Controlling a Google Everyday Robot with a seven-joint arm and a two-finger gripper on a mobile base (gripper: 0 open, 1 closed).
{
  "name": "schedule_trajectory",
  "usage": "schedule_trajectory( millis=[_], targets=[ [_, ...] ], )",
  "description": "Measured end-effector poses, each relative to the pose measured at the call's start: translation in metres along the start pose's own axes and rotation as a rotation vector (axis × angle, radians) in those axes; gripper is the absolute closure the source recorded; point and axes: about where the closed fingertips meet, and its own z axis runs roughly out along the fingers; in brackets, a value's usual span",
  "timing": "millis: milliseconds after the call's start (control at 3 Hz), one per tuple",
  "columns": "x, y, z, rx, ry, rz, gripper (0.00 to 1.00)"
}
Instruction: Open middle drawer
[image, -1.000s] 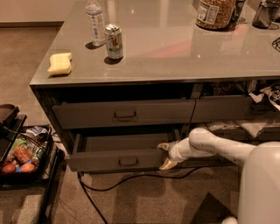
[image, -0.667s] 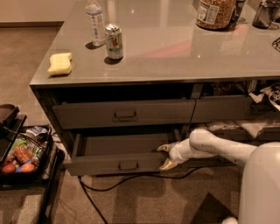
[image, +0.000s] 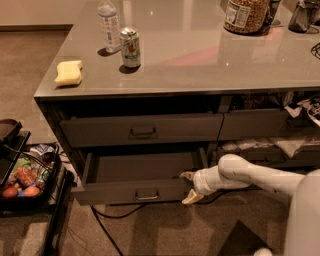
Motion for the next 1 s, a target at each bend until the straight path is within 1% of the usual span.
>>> schedule_trajectory(
  millis=[333, 1000],
  targets=[
    [-0.007, 0.021, -0.006, -0.013, -0.003, 0.020, 0.36],
    [-0.015, 0.061, -0.011, -0.069, -0.007, 0.089, 0.37]
  ],
)
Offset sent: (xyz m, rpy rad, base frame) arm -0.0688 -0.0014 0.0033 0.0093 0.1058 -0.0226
